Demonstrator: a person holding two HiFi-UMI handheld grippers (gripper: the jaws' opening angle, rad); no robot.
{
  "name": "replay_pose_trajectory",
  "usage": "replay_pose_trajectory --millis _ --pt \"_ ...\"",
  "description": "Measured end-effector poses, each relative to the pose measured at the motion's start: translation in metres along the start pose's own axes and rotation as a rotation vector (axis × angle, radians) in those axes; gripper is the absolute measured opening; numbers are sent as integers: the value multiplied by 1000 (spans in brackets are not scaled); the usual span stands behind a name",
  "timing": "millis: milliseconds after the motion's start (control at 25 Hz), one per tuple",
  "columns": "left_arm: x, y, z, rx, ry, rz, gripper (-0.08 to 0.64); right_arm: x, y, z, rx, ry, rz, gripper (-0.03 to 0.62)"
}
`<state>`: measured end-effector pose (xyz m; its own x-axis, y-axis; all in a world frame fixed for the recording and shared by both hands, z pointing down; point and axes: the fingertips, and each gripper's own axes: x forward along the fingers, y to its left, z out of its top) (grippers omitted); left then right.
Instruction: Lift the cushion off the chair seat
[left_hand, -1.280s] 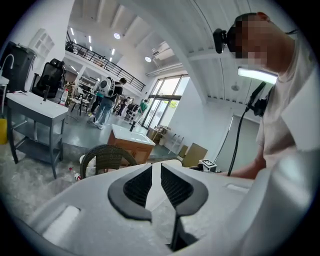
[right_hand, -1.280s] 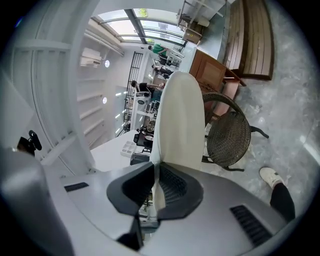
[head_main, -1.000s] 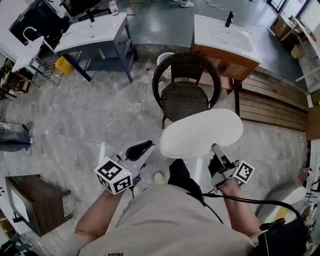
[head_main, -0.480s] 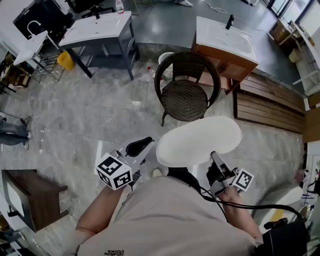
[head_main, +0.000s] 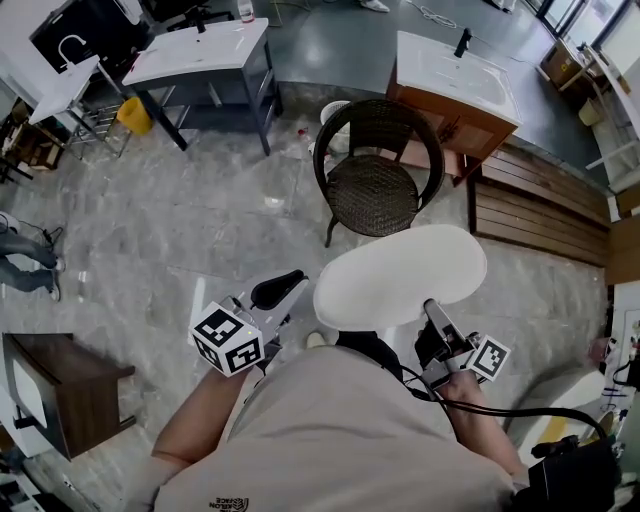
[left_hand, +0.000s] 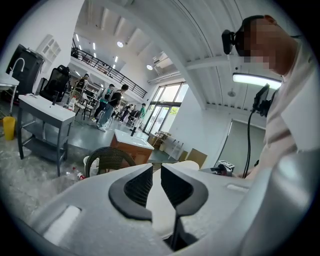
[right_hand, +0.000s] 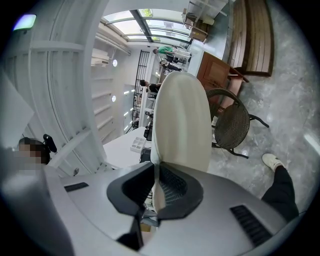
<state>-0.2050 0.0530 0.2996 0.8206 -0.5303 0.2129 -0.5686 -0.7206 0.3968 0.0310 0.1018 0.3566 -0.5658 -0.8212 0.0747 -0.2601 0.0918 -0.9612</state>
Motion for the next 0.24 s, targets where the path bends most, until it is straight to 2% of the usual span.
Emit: replay_pose_trajectory --millis 240 --pt "-3 2 -5 0 3 4 46 3 -4 -4 -3 4 8 38"
